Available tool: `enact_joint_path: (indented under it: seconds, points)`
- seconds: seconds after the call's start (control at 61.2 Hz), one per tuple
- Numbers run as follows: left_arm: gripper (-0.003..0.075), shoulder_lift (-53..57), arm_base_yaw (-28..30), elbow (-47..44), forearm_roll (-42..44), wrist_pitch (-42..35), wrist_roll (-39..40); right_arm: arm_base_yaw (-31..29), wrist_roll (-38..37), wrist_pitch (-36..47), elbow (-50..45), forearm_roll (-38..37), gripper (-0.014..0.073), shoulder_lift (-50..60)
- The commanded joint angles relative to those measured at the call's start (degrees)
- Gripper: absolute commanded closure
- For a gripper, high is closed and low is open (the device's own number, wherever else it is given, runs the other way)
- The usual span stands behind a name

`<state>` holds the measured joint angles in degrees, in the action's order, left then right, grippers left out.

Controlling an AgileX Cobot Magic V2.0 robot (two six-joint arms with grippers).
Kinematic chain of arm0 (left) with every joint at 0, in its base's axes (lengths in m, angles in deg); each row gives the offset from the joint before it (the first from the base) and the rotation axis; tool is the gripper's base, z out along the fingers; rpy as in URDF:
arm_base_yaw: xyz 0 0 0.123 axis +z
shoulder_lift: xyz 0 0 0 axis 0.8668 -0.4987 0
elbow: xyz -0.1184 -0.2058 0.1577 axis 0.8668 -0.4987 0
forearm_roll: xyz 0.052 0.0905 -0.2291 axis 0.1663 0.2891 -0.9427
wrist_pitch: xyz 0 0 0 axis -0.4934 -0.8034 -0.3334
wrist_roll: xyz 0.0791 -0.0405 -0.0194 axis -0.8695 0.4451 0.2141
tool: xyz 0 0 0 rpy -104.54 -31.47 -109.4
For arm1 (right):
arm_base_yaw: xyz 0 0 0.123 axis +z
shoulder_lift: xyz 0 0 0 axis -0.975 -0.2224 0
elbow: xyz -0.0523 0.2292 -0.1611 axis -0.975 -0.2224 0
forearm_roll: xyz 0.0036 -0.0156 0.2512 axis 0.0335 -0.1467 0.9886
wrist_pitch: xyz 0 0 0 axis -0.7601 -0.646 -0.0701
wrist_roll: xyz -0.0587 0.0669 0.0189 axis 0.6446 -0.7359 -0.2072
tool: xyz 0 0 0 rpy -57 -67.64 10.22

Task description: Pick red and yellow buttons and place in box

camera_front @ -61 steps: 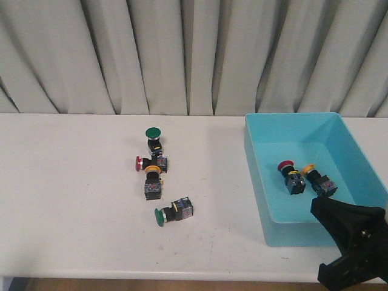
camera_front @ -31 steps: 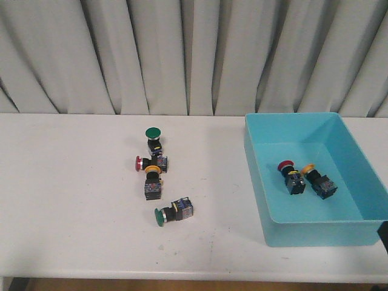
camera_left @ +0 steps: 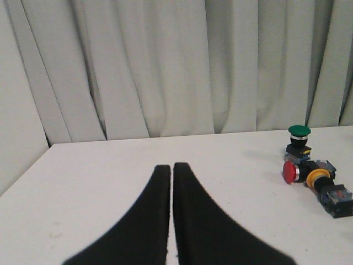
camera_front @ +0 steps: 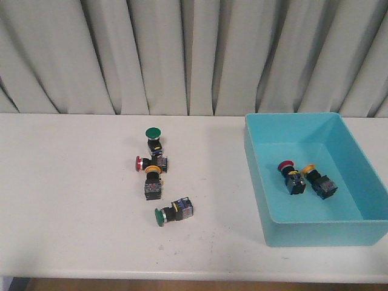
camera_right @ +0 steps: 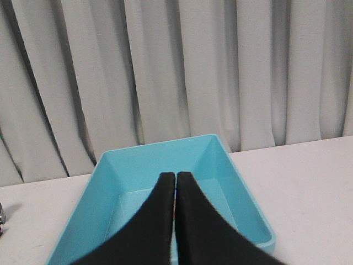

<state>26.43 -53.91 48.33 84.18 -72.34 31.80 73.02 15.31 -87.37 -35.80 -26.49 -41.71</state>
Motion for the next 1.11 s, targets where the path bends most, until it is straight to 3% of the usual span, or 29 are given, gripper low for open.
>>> enact_joint_path:
  seconds: [0.0,0.131,1.095]
  points:
    - [0.0728,1.4,0.1,-1.9,-0.4,-4.4,0.4,-0.5,-0.5,3.8,-0.1,0.6,0.0599,0.7]
    - [0.0728,1.4,0.1,-1.9,-0.4,-4.4,0.4,-0.5,-1.0,3.7,-0.1,3.2,0.0599,0.7]
    - [0.0728,1.4,0.1,-1.9,-0.4,-4.4,0.4,-0.5,-1.0,3.8,-0.1,2.9,0.0599,0.7]
